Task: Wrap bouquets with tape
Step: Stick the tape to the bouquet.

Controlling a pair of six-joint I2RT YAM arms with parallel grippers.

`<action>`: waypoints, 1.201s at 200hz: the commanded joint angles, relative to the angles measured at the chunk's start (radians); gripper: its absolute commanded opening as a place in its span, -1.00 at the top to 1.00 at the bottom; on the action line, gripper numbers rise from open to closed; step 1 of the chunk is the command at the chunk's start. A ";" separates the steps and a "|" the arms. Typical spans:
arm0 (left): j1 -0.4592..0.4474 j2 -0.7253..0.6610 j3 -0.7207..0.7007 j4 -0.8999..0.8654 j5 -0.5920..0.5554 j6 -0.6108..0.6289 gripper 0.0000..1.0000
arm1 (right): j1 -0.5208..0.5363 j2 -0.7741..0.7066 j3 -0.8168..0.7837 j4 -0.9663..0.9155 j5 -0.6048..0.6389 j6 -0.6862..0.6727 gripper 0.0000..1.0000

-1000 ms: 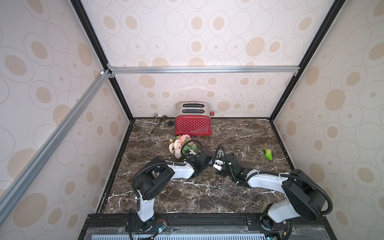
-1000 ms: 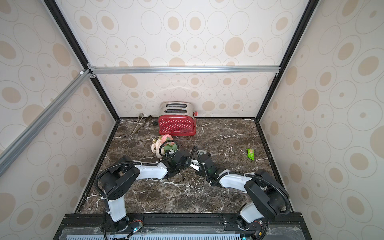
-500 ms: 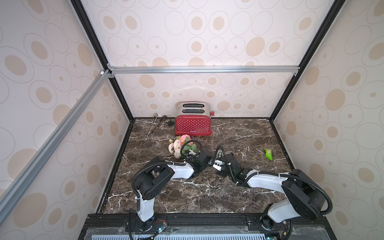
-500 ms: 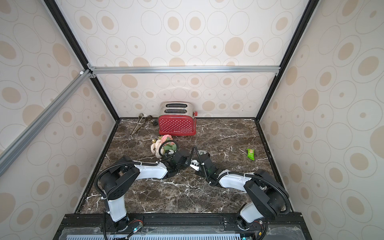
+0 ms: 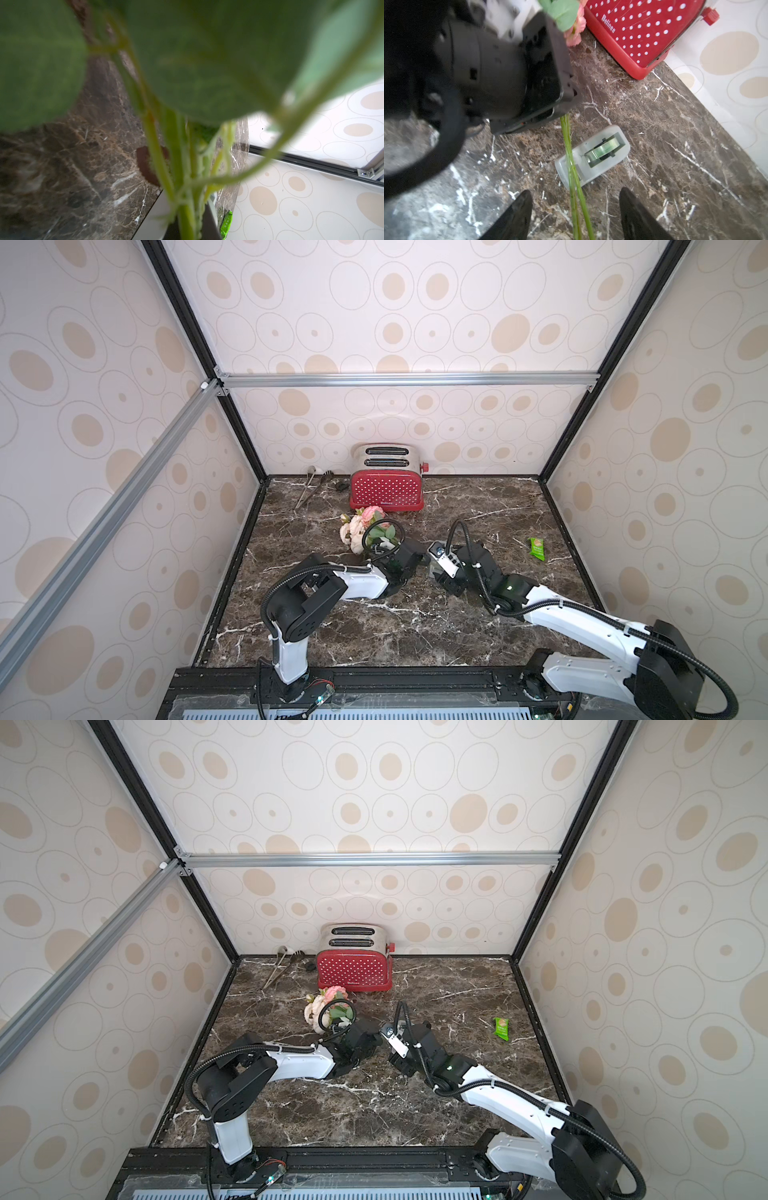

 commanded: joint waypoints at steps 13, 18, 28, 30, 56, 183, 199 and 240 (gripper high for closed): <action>-0.003 -0.021 -0.017 0.082 -0.035 0.050 1.00 | -0.085 -0.032 0.057 -0.186 -0.176 0.290 -0.52; -0.005 -0.023 -0.019 0.090 -0.037 0.053 1.00 | -0.113 -0.029 0.066 -0.191 -0.228 0.319 -0.49; -0.005 -0.020 -0.021 0.100 -0.038 0.063 1.00 | -0.172 -0.016 0.089 -0.205 -0.310 0.387 -0.47; -0.005 -0.022 -0.022 0.102 -0.038 0.065 1.00 | -0.184 -0.012 0.095 -0.210 -0.327 0.399 -0.46; -0.005 -0.026 -0.046 0.167 -0.052 0.091 1.00 | -0.341 0.080 0.162 -0.229 -0.641 0.507 -0.42; -0.001 0.018 -0.108 0.513 -0.044 0.237 1.00 | -0.551 0.406 0.204 -0.109 -1.080 0.716 -0.41; 0.001 0.027 -0.112 0.536 -0.037 0.235 1.00 | -0.552 0.438 0.180 -0.037 -1.131 0.782 -0.41; 0.006 0.033 -0.114 0.557 -0.032 0.243 1.00 | -0.551 0.472 0.104 0.129 -1.198 0.910 -0.36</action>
